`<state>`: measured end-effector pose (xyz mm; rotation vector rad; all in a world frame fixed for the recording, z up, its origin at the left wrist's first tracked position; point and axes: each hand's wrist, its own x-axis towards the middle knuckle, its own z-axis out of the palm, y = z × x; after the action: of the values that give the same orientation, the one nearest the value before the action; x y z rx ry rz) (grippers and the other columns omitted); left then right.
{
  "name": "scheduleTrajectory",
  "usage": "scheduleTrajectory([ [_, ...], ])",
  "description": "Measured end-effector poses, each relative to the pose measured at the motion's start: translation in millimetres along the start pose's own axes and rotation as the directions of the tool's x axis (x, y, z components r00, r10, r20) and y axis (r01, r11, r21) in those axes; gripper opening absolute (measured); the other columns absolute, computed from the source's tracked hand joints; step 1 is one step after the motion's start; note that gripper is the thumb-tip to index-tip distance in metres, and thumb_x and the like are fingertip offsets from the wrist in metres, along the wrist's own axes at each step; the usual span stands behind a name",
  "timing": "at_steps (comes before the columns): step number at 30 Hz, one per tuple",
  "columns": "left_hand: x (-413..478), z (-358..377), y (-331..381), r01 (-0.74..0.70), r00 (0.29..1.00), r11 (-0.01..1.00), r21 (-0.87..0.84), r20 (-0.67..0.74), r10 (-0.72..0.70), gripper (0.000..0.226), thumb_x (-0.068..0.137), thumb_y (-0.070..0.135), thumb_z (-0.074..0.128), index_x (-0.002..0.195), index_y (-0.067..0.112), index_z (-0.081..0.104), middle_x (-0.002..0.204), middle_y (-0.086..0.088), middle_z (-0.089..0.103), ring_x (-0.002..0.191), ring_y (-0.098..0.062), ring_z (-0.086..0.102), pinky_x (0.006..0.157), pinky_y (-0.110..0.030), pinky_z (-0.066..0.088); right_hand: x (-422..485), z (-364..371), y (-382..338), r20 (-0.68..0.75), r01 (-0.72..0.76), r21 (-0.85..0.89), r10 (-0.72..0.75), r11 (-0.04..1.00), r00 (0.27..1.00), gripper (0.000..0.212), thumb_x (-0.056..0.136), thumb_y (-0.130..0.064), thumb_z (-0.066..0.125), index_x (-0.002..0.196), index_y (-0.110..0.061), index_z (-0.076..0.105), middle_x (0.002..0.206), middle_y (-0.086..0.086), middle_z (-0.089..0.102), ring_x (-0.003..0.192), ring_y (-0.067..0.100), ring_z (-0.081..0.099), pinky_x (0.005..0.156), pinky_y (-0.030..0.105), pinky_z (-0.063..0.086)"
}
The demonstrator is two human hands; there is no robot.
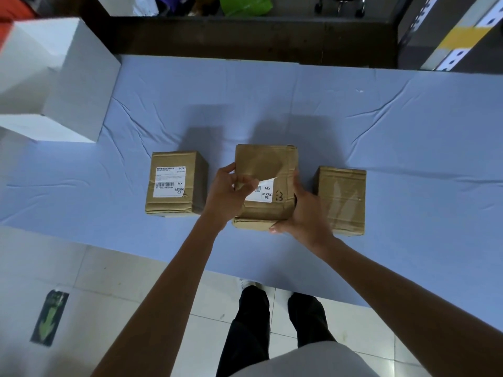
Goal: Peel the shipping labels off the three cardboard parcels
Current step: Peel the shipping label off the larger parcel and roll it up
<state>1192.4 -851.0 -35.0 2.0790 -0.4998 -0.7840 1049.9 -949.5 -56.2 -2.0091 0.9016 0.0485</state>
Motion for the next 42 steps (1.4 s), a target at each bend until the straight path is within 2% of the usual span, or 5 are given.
scheduleTrajectory([
  [6,1.6,0.7,-3.9,0.01,1.0,1.0,-0.019,0.01,-0.01,0.007,0.081,0.018,0.073,0.082,0.012,0.071,0.091,0.03,0.053,0.075,0.031,0.048,0.062,0.01,0.03,1.6,0.6,0.5,0.005,-0.008,-0.002,0.008,1.0,1.0,0.142,0.044,-0.022,0.095,0.155,-0.018,0.005,0.127,0.005,0.061,0.112,0.022,0.06,0.096,0.036,0.049],
  [18,-0.8,-1.1,4.2,0.051,0.997,0.997,-0.055,0.053,-0.048,0.02,0.084,0.019,0.071,0.091,0.001,0.071,0.131,-0.015,0.058,0.117,-0.028,0.058,0.106,-0.046,0.041,1.6,1.1,0.1,-0.016,-0.027,-0.027,0.027,0.999,1.0,0.143,0.042,-0.023,0.096,0.155,-0.017,0.008,0.125,0.006,0.06,0.111,0.023,0.06,0.093,0.031,0.05],
  [29,-4.0,-1.2,5.0,0.037,0.999,0.996,-0.077,0.029,-0.035,0.028,0.085,0.017,0.07,0.102,-0.005,0.067,0.119,-0.014,0.064,0.111,-0.028,0.059,0.096,-0.034,0.043,1.1,0.3,-1.9,0.0,-0.031,-0.02,0.031,0.999,1.0,0.142,0.044,-0.022,0.095,0.155,-0.018,0.006,0.126,0.005,0.059,0.112,0.022,0.059,0.095,0.034,0.05],
  [35,-3.4,0.1,2.4,0.044,0.999,0.997,-0.068,0.036,-0.041,0.027,0.085,0.017,0.07,0.105,-0.002,0.068,0.104,0.005,0.066,0.087,0.02,0.053,0.071,0.005,0.035,0.9,0.2,-1.7,0.006,-0.028,-0.019,0.028,0.999,1.0,0.143,0.044,-0.023,0.095,0.155,-0.019,0.005,0.128,0.004,0.059,0.113,0.021,0.059,0.096,0.034,0.05],
  [42,-4.5,-1.2,3.6,0.014,1.0,0.997,-0.07,0.028,-0.012,0.02,0.085,0.014,0.069,0.089,-0.005,0.07,0.104,-0.008,0.065,0.084,-0.002,0.054,0.082,-0.012,0.039,0.3,0.2,-2.7,0.009,-0.039,-0.008,0.039,0.999,0.999,0.143,0.043,-0.02,0.094,0.155,-0.02,0.005,0.129,0.004,0.059,0.115,0.022,0.058,0.096,0.036,0.049],
])
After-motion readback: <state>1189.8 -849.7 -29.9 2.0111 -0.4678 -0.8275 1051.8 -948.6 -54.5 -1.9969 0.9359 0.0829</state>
